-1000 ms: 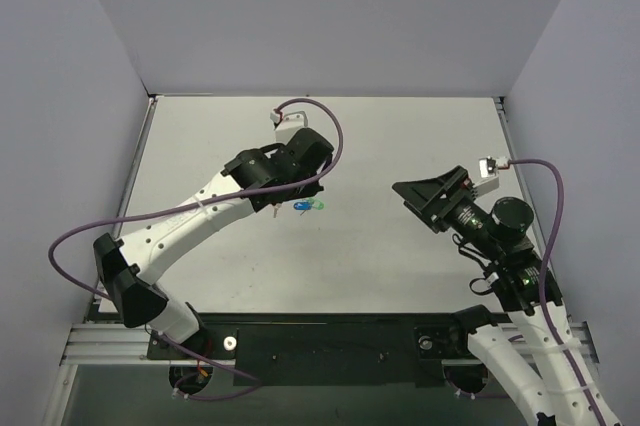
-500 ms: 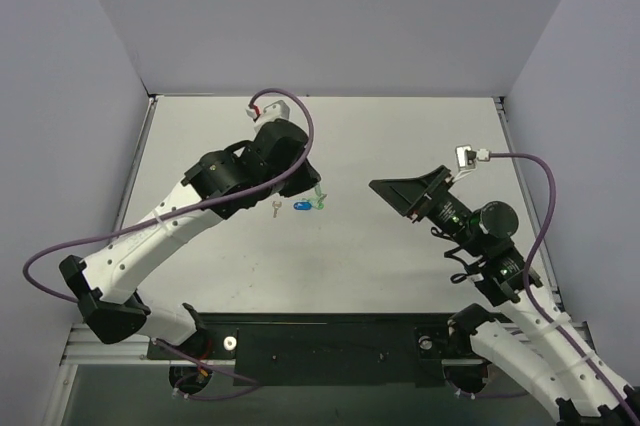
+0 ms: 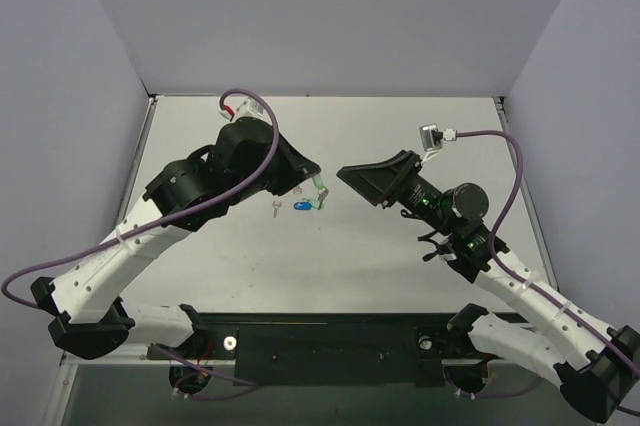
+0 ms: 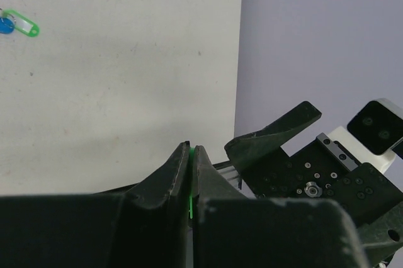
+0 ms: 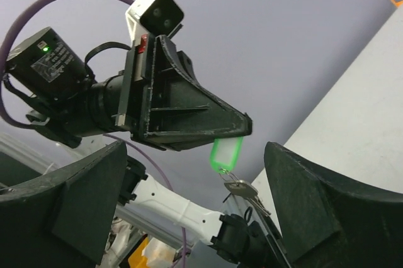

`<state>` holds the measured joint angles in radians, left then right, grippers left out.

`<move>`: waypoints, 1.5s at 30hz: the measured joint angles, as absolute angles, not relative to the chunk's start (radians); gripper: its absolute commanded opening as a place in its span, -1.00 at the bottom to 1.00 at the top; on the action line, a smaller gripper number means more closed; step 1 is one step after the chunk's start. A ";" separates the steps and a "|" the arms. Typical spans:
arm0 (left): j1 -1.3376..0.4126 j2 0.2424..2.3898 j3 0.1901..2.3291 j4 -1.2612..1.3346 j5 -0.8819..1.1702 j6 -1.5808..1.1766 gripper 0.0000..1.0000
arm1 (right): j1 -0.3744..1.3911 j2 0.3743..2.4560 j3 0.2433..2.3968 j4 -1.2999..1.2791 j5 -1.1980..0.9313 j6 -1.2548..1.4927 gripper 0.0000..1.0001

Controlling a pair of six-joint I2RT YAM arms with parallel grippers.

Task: Remove the keys from the keyring

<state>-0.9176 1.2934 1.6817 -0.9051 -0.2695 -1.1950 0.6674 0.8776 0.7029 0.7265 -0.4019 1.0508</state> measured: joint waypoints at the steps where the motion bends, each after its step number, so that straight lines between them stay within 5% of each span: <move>1: -0.918 1.291 1.682 -0.902 -0.264 -1.202 -1.00 | 0.677 0.892 0.712 0.746 -0.406 1.052 0.68; 45: -0.917 1.202 1.690 -0.839 -0.223 -1.299 -1.00 | 0.813 0.997 0.838 0.862 -0.416 1.027 0.66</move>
